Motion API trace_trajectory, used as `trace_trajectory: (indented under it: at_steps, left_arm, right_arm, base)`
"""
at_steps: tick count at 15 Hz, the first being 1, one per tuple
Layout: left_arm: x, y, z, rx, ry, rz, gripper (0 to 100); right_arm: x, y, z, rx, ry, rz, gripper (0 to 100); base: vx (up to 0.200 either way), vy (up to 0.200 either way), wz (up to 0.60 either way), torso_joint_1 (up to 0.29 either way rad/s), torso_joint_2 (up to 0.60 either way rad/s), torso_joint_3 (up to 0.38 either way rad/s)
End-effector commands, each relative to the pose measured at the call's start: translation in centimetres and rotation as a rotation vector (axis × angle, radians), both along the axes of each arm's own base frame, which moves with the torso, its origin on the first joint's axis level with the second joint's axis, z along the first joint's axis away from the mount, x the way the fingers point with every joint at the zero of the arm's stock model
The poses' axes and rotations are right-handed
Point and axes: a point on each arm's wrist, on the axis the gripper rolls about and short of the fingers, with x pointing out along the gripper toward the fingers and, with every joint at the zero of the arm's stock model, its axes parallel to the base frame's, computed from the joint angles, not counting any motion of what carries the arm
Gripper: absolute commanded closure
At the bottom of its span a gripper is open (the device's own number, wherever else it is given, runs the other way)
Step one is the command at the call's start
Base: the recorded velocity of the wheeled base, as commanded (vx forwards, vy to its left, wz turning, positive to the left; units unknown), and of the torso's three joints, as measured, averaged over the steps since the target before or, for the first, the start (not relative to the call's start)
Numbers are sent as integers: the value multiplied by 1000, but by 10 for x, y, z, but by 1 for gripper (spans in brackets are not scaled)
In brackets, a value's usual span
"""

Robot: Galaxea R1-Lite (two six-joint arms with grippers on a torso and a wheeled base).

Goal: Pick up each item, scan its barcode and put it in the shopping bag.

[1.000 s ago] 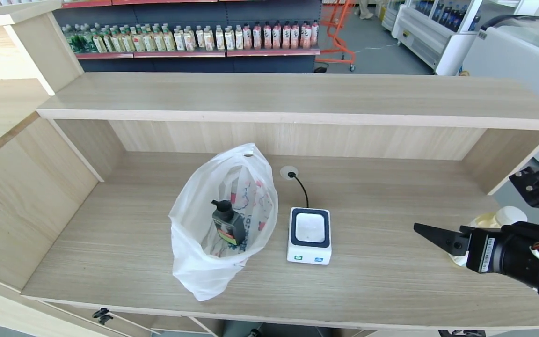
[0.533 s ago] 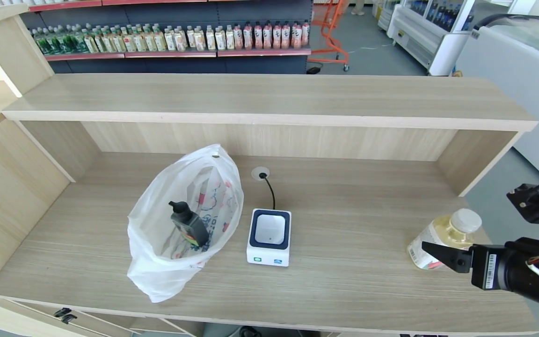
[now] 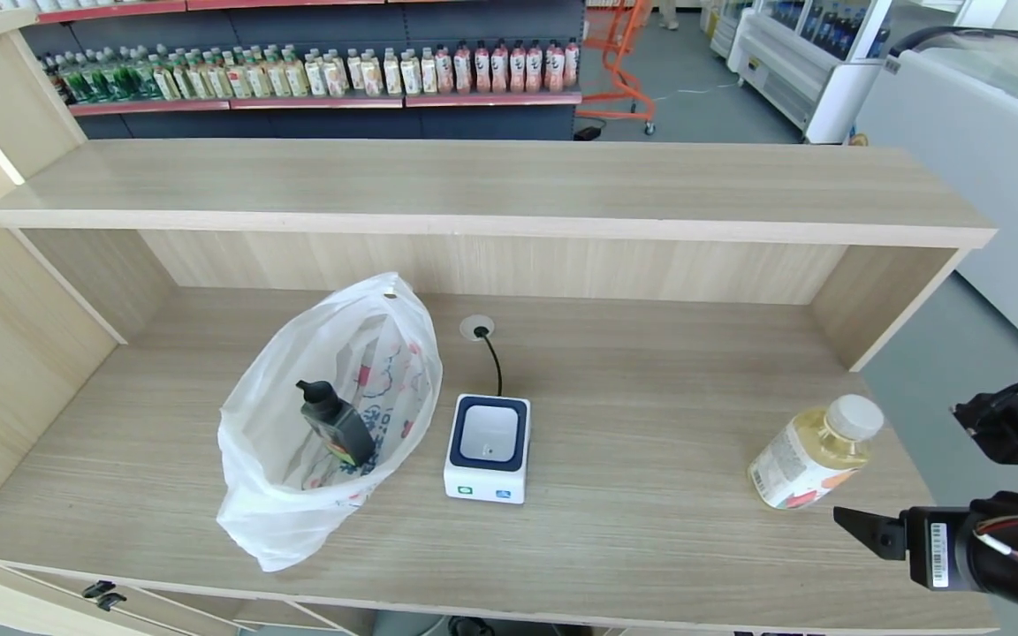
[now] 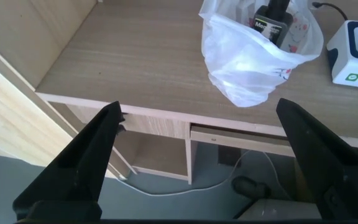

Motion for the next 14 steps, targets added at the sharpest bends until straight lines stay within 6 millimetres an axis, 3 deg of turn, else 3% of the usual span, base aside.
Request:
trace_trajectory:
  at_steps: [1, 14]
  left_arm:
    - [0, 0, 0, 0, 1, 1, 0]
    - [0, 0, 0, 0, 1, 1, 0]
  right_arm:
    - [5, -1, -9, -13, 38, -18, 0]
    - [65, 13, -45, -26, -58, -31, 0]
  base:
    - [0, 0, 0, 0, 0, 0]
    - [0, 0, 0, 0, 0, 0]
